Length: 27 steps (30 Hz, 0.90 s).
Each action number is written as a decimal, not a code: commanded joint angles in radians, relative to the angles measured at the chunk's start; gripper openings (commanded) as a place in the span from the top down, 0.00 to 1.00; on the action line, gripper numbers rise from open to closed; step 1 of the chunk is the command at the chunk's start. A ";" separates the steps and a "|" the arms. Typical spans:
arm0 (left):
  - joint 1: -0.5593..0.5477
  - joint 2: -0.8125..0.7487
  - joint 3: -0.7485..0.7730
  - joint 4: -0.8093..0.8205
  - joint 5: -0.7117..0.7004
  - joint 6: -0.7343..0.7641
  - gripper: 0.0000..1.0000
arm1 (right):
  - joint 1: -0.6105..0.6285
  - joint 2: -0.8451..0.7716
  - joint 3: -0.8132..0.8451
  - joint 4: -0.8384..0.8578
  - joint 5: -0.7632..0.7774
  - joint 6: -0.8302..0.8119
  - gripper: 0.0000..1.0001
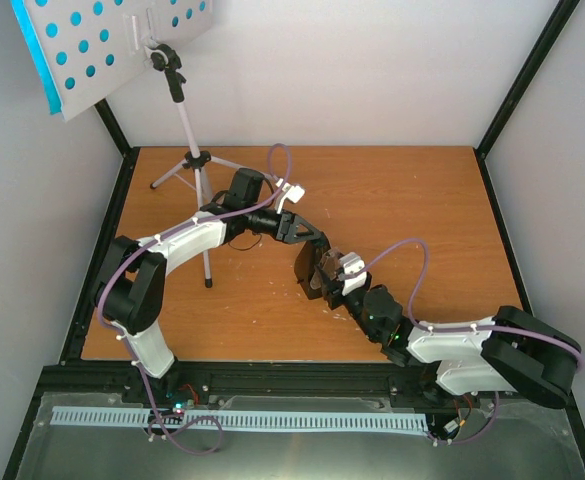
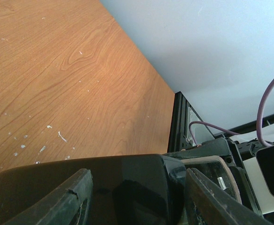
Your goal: Pack up the instrument practice props
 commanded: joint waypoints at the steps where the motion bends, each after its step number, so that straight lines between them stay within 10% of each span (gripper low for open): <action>1: -0.010 0.014 0.018 -0.030 -0.029 0.037 0.46 | 0.011 0.030 0.018 0.086 0.032 0.002 0.49; 27: -0.010 0.015 0.016 -0.030 -0.032 0.044 0.46 | 0.023 0.225 -0.021 0.261 0.067 -0.023 0.49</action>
